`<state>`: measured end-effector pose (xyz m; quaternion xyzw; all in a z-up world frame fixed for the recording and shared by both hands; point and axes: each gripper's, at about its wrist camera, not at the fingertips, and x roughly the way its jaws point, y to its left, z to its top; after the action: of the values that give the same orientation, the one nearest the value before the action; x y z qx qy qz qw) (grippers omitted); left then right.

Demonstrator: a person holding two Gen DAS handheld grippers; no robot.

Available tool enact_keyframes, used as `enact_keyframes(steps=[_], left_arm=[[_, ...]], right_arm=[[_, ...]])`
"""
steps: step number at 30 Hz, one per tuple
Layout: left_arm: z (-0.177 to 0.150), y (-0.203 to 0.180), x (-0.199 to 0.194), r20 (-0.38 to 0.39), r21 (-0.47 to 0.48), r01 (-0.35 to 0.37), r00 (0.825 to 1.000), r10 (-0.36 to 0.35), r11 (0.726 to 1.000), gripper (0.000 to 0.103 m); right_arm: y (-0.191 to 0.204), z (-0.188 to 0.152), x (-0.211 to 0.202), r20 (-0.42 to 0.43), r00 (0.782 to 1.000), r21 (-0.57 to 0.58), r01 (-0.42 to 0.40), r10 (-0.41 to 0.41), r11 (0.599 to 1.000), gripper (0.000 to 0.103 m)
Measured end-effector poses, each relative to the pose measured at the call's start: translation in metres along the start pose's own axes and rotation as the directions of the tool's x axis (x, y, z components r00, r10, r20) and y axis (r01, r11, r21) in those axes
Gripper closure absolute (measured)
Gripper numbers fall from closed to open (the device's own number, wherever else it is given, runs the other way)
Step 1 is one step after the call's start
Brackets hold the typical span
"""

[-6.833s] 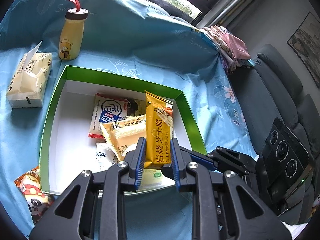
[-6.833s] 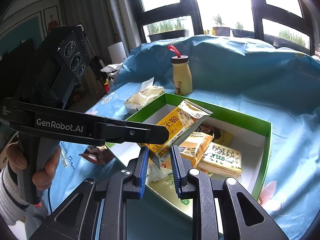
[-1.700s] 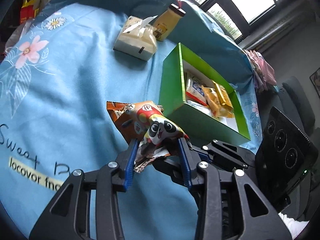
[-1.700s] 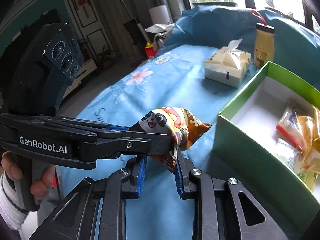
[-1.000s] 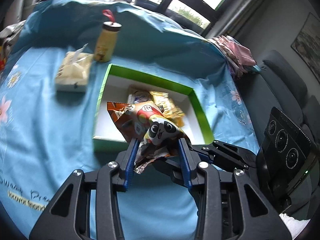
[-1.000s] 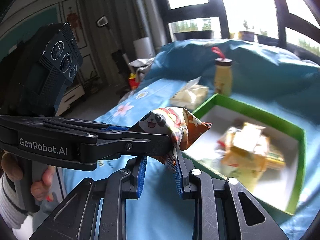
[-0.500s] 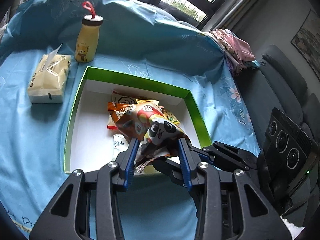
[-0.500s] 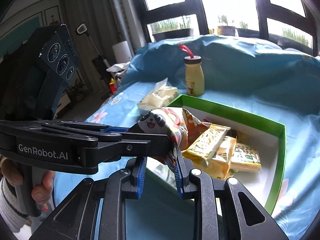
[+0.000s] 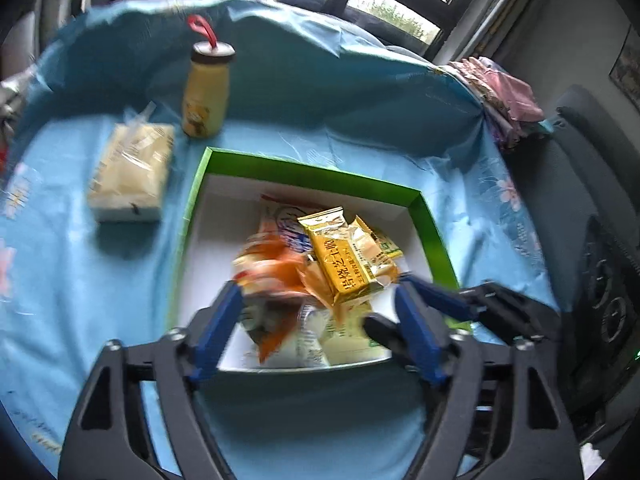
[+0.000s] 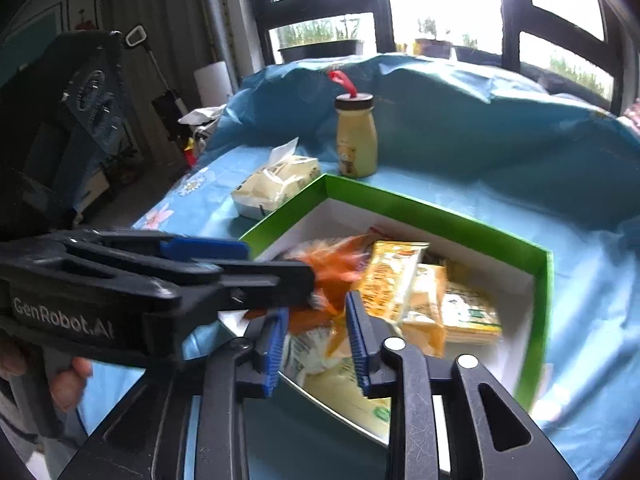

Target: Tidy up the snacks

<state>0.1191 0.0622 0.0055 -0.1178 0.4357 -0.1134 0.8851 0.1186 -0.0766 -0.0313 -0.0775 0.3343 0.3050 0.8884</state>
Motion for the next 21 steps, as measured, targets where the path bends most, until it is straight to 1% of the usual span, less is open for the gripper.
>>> enact_keyframes(steps=[1, 2, 3, 4, 5, 6, 7, 8, 10, 14, 16, 19, 21], left_arm=[[0.001, -0.002, -0.006, 0.011, 0.011, -0.026, 1.000, 0.026, 1.000, 0.012], [0.001, -0.007, -0.013, 0.026, 0.028, -0.054, 0.998, 0.053, 0.998, 0.011], [0.001, -0.009, -0.018, 0.033, 0.038, -0.070, 0.997, 0.069, 0.997, 0.008], [0.002, -0.013, -0.023, 0.040, 0.043, -0.089, 0.995, 0.088, 0.995, 0.008], [0.002, -0.016, -0.031, 0.055, 0.047, -0.105, 0.993, 0.103, 0.993, 0.008], [0.002, -0.019, -0.036, 0.063, 0.051, -0.113, 0.992, 0.110, 0.992, 0.006], [0.001, -0.022, -0.042, 0.070, 0.055, -0.119, 0.991, 0.115, 0.991, 0.000], [0.001, -0.026, -0.048, 0.078, 0.058, -0.128, 0.989, 0.124, 0.990, 0.000], [0.000, -0.031, -0.057, 0.088, 0.058, -0.147, 0.986, 0.141, 0.987, 0.001], [0.000, -0.041, -0.066, 0.070, 0.059, -0.190, 0.980, 0.186, 0.980, 0.001], [0.000, -0.046, -0.071, 0.074, 0.061, -0.197, 0.979, 0.192, 0.979, 0.001], [0.000, -0.049, -0.079, 0.075, 0.053, -0.186, 0.980, 0.182, 0.981, 0.001], [0.001, -0.051, -0.082, 0.075, 0.049, -0.202, 0.977, 0.198, 0.978, 0.001]], right_arm=[[-0.001, 0.001, -0.007, 0.004, 1.000, 0.004, 0.011, -0.012, 1.000, 0.057], [-0.002, 0.002, -0.016, 0.007, 0.999, 0.012, 0.033, -0.033, 0.999, 0.048], [-0.003, 0.003, -0.025, 0.010, 0.998, 0.021, 0.055, -0.055, 0.998, 0.044], [-0.006, 0.006, -0.035, 0.011, 0.997, 0.033, 0.079, -0.080, 0.996, 0.038], [-0.007, 0.007, -0.042, 0.010, 0.996, 0.041, 0.090, -0.091, 0.995, 0.034], [-0.009, 0.010, -0.053, 0.005, 0.995, 0.058, 0.102, -0.103, 0.993, 0.032], [-0.010, 0.011, -0.059, 0.000, 0.994, 0.067, 0.106, -0.106, 0.992, 0.028], [-0.012, 0.013, -0.067, -0.006, 0.994, 0.079, 0.113, -0.113, 0.990, 0.023], [-0.014, 0.018, -0.082, -0.021, 0.992, 0.101, 0.122, -0.121, 0.987, 0.018], [-0.016, 0.021, -0.100, -0.067, 0.989, 0.116, 0.139, -0.132, 0.983, 0.017], [-0.016, 0.021, -0.105, -0.083, 0.987, 0.121, 0.148, -0.139, 0.982, 0.017], [-0.020, 0.021, -0.115, -0.085, 0.988, 0.139, 0.142, -0.131, 0.980, 0.017], [-0.023, 0.023, -0.119, -0.088, 0.987, 0.148, 0.148, -0.137, 0.978, 0.017]])
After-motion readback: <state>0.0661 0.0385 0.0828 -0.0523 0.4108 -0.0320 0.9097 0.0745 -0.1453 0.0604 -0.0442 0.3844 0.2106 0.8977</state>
